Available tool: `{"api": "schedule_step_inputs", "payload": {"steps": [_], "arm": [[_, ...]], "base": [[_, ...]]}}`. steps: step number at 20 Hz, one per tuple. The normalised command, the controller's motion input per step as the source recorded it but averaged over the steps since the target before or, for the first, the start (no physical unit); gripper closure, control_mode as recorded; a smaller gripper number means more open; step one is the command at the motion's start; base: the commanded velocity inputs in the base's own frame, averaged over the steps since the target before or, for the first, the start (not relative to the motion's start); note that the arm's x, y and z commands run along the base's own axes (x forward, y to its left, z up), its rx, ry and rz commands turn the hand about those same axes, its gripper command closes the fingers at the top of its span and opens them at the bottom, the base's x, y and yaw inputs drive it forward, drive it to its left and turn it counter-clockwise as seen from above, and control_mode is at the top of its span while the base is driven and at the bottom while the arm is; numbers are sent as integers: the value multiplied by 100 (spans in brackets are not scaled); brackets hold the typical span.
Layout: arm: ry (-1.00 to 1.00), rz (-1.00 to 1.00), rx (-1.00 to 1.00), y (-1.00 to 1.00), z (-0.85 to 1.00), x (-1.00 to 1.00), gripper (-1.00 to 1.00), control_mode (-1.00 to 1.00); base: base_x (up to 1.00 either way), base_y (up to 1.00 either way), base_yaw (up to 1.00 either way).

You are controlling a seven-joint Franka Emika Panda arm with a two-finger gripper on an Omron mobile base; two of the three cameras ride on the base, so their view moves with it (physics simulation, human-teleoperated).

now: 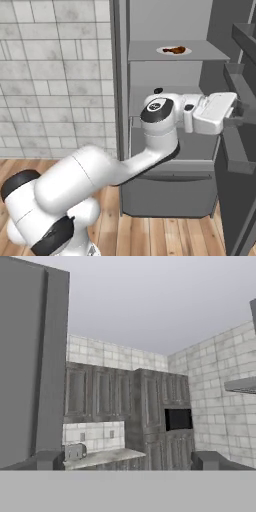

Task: Retrieve the chicken drumstick from the fridge and place it on the saucepan with marinade on the stove.

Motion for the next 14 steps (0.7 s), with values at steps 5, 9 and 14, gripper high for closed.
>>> {"api": "schedule_step_inputs", "payload": {"steps": [5,9,14], "arm": [[2,0,0,100,49,-57,-100,-100],[9,8,0,100,29,-64,-100,-100],[15,18,2,100,11,-65,-100,-100]], "base": [[0,0,0],[0,0,0],[0,0,0]]}}
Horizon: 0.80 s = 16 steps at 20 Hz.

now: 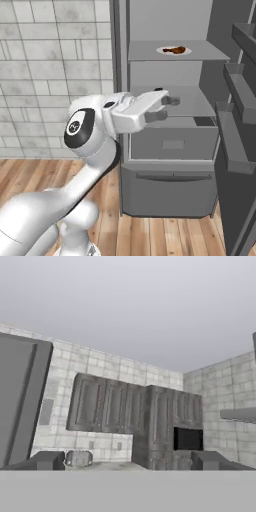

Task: Retrieve the chicken drumstick from the fridge and place it on the saucepan with marinade on the stove.

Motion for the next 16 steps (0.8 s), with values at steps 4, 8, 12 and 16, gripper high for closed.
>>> {"api": "schedule_step_inputs", "payload": {"steps": [4,8,12,16], "arm": [[13,19,19,100,9,-66,-100,-100],[9,15,24,100,1,-36,-100,-100],[5,20,34,99,0,-24,-100,-100],[1,30,37,65,3,-3,-100,-100]], "base": [[0,0,0],[0,0,0],[0,0,0],[0,0,0]]}}
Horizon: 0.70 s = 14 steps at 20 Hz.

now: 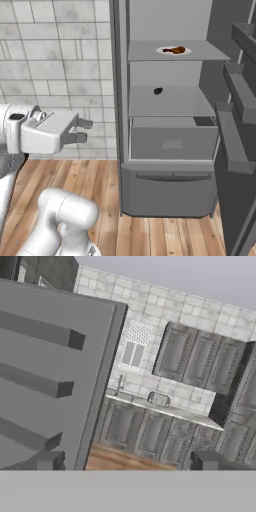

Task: Retrieve the chicken drumstick from the fridge and place it on the saucepan with marinade on the stove.

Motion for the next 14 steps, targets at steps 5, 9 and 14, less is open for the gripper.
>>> {"api": "schedule_step_inputs", "payload": {"steps": [5,9,14], "arm": [[0,51,39,14,2,20,-100,-100],[0,34,23,0,22,36,-100,-100],[0,28,6,0,-1,20,-100,-100]], "base": [[0,0,0],[0,0,0],[0,0,0]]}}
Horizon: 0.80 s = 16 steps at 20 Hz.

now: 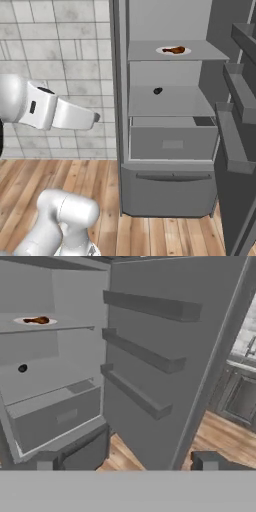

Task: Retrieve the chicken drumstick from the fridge and place it on the saucepan with marinade on the stove.

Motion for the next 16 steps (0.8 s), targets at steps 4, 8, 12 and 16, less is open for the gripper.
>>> {"api": "schedule_step_inputs", "payload": {"steps": [4,8,12,16], "arm": [[0,24,19,4,0,10,-100,-100],[0,13,14,14,0,17,-100,-100],[0,10,3,15,-10,28,-100,-100],[0,18,3,2,-9,13,-100,-100]], "base": [[0,0,0],[0,0,0],[0,0,0],[0,0,0]]}}
